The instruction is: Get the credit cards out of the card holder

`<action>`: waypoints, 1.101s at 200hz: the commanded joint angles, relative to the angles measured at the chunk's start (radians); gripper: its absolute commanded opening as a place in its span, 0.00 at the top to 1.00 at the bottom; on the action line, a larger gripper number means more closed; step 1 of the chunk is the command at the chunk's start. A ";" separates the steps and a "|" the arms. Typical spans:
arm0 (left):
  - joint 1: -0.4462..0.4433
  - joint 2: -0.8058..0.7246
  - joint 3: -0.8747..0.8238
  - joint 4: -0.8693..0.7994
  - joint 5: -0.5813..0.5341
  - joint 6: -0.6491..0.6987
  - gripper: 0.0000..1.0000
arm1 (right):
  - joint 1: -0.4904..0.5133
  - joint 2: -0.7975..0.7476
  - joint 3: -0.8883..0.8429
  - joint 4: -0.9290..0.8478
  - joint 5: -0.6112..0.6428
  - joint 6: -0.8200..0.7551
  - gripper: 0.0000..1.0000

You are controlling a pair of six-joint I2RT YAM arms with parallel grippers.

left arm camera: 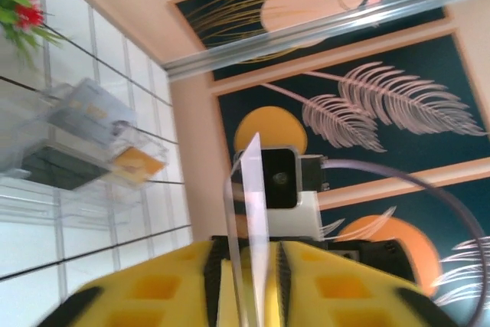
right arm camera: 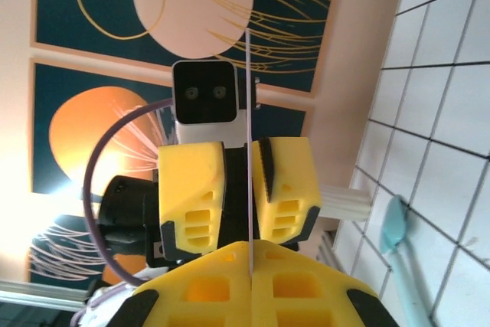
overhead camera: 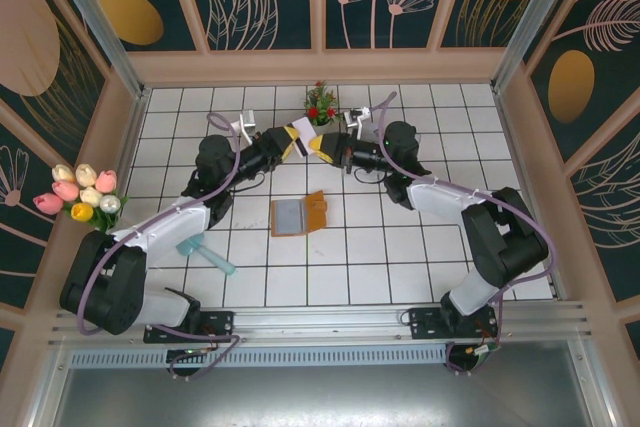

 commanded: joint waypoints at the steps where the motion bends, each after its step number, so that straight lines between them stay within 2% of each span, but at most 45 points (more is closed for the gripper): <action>1: -0.004 -0.030 0.021 -0.195 -0.064 0.082 0.48 | -0.031 -0.048 0.038 -0.184 0.046 -0.193 1.00; 10: -0.003 -0.040 0.033 -0.292 -0.103 0.118 0.39 | -0.046 -0.061 0.058 -0.281 0.059 -0.278 1.00; 37: 0.001 -0.054 0.061 -0.499 -0.180 0.211 0.28 | -0.103 -0.093 0.122 -0.537 0.107 -0.514 1.00; 64: 0.005 -0.074 0.060 -0.607 -0.234 0.267 0.17 | -0.140 -0.079 0.288 -0.923 0.242 -0.869 1.00; 77: 0.005 -0.080 0.058 -0.644 -0.255 0.296 0.12 | -0.150 -0.048 0.360 -1.045 0.283 -1.040 1.00; 114: 0.005 -0.078 0.062 -0.692 -0.271 0.342 0.06 | -0.159 -0.053 0.397 -1.103 0.423 -1.392 1.00; 176: 0.006 -0.022 0.090 -0.704 -0.243 0.369 0.01 | -0.223 0.032 0.550 -1.338 0.380 -1.877 1.00; 196: 0.006 -0.007 0.095 -0.705 -0.237 0.371 0.02 | -0.241 0.077 0.597 -1.369 0.447 -1.955 1.00; 220: 0.005 0.002 0.101 -0.708 -0.235 0.373 0.02 | -0.276 0.184 0.749 -1.523 0.442 -2.027 1.00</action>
